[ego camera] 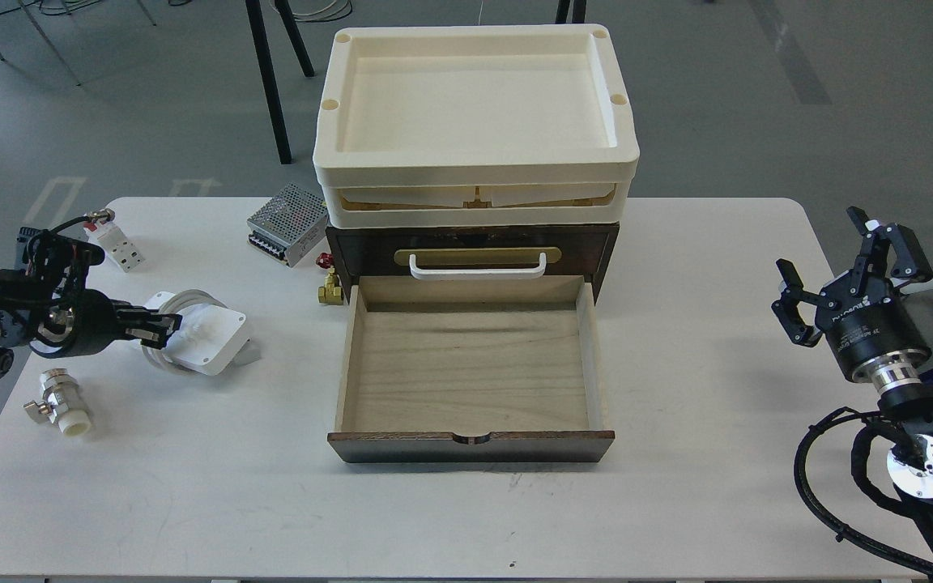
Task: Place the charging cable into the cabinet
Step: 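Lift the cable with the left gripper and carry it over the drawer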
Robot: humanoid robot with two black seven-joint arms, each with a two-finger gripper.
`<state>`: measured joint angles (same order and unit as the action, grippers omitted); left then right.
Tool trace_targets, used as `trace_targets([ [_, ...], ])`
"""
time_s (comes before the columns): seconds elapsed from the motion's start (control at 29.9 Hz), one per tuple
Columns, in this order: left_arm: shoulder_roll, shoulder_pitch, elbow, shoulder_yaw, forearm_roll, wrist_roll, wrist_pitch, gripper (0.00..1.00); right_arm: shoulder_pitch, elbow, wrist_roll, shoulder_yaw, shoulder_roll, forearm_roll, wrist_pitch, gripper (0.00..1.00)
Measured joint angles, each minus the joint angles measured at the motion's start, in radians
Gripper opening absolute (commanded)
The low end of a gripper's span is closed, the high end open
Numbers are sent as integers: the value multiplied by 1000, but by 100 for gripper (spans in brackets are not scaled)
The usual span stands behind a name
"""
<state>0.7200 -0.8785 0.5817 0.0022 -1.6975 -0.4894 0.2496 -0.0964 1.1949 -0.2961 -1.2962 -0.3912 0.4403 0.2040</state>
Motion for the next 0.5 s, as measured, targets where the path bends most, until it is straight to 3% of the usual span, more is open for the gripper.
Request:
trace_targets([
  [0.3, 153, -51, 10, -88, 193, 1, 12, 1, 0, 0, 0, 0, 0, 0, 0, 99],
  [0.5, 238, -55, 10, -238, 399, 1, 39, 2, 0, 0, 0, 0, 0, 0, 0, 99],
])
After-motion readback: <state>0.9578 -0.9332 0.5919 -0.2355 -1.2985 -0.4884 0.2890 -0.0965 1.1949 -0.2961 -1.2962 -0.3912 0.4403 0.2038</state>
